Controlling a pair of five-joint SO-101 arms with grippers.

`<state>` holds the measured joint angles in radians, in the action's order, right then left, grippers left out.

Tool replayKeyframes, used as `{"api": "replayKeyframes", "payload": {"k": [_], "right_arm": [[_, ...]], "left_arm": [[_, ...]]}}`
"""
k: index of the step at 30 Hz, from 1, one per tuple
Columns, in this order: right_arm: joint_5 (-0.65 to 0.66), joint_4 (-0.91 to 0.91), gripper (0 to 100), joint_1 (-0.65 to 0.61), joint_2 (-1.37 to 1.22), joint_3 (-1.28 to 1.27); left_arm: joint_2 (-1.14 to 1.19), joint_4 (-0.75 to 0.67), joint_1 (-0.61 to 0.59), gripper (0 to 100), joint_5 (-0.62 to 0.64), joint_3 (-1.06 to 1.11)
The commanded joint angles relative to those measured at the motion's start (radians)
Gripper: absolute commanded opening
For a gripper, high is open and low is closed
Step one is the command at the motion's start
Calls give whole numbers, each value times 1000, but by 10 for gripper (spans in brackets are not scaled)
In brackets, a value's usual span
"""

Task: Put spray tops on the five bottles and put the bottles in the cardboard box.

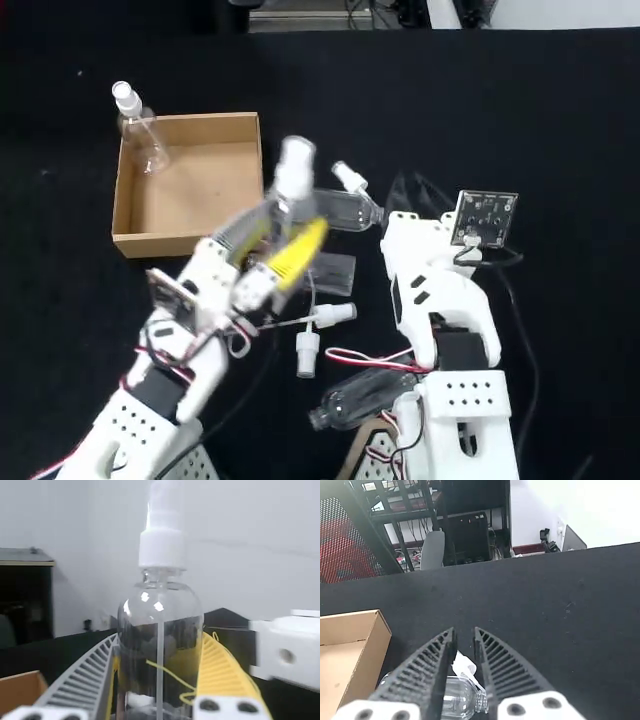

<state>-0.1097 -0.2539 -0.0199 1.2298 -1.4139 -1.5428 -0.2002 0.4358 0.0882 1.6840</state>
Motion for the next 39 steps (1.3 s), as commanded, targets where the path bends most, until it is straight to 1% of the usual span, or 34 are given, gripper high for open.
{"api": "replayKeyframes", "payload": {"k": [1, 3, 6, 8, 11, 17, 22, 25, 28, 33, 35, 37, 39], "right_arm": [[2, 32, 35, 15, -10, 5], [2, 32, 35, 14, -10, 5], [2, 32, 35, 12, -10, 5], [2, 32, 35, 12, -10, 5], [2, 32, 35, 12, -10, 5], [2, 32, 35, 12, -10, 5], [2, 31, 35, 12, -8, 4], [2, 31, 35, 12, -8, 4], [2, 31, 35, 12, -8, 2], [2, 31, 35, 12, -8, 1], [2, 31, 35, 12, -8, 1], [2, 31, 35, 12, -8, 1], [2, 31, 35, 12, -8, 1]], "left_arm": [[-14, -18, -338, 30, 5, 24], [-14, -23, -513, 30, 11, 24], [-14, -21, -731, 30, 11, 24], [-14, -23, -842, 30, 11, 24], [-14, -25, -955, 30, 9, 24], [-14, -28, -1066, 32, 3, 15], [-3, -157, -1150, 30, 5, -41], [40, -161, -1162, 32, 3, -102], [178, -166, -1167, 32, 2, -214], [522, -169, -1201, 32, 2, -417], [643, -176, -1239, 33, 2, -473], [750, -249, -1271, 32, 2, -496], [838, -381, -1294, 30, 2, -479]]}}
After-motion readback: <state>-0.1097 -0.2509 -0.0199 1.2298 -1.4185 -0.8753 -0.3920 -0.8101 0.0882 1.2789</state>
